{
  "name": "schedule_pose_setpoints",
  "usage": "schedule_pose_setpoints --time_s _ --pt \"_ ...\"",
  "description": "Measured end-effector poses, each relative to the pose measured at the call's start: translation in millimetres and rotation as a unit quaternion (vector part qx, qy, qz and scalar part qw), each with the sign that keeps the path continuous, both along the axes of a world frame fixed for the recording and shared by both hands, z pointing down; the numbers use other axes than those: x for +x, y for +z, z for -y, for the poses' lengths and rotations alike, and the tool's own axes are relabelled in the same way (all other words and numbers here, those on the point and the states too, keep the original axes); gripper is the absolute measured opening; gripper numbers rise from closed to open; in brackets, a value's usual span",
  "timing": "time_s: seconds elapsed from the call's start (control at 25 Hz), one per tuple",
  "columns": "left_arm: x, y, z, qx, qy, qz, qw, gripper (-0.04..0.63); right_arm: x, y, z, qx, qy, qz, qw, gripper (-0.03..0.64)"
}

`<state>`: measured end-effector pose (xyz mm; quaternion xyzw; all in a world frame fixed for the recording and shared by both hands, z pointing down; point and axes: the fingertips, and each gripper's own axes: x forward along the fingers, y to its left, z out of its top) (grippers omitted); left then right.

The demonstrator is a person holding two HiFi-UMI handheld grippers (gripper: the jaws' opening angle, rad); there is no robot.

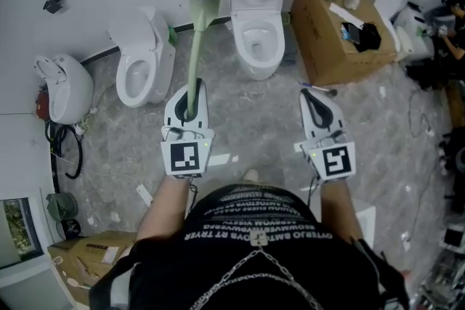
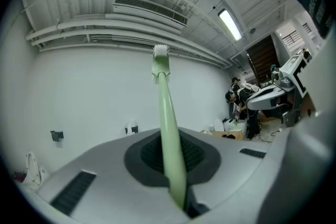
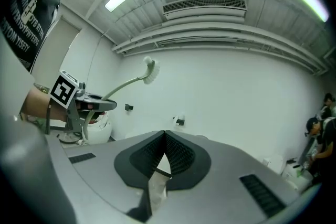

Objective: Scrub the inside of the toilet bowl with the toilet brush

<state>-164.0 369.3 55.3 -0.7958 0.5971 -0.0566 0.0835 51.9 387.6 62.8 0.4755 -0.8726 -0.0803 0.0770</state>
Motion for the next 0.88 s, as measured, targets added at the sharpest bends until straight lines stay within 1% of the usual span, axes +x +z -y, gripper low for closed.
schedule_pose_setpoints --time_s 0.16,0.24,0.32,0.44,0.48,0.64,0.8,0.88 --pt "0.4 15.4 -4.0 -0.024 -0.013 -0.010 0.9996 0.002 11.4 9.0 10.4 -0.009 0.001 0.002 1.000 0.004" --pt "-2.6 27.8 -6.3 -0.040 -0.016 0.007 0.9990 0.003 11.7 11.5 10.2 -0.014 -0.003 0.008 1.000 0.005" --pt "-5.3 34.4 -9.5 -0.050 -0.020 0.014 0.9984 0.003 10.7 16.6 7.2 -0.020 -0.009 0.009 1.000 0.005" --pt "-7.2 38.1 -16.5 -0.057 -0.023 0.007 0.9981 0.003 10.3 26.4 2.2 -0.038 -0.013 0.018 0.999 0.003" --pt "-8.2 39.9 -18.7 -0.059 -0.021 0.011 0.9980 0.003 9.7 28.6 0.3 -0.041 -0.012 0.022 0.999 0.003" --pt "-16.4 46.7 -22.5 -0.057 -0.016 0.027 0.9979 0.002 5.7 32.0 -6.0 -0.033 -0.013 0.030 0.999 0.003" --pt "-15.5 51.5 -14.4 -0.063 -0.008 0.018 0.9978 0.002 2.0 28.2 -5.2 -0.021 -0.017 0.028 0.999 0.003" --pt "-12.0 51.4 -11.2 -0.062 -0.003 0.013 0.9980 0.002 0.5 31.8 -3.2 -0.024 -0.020 0.021 0.999 0.003"
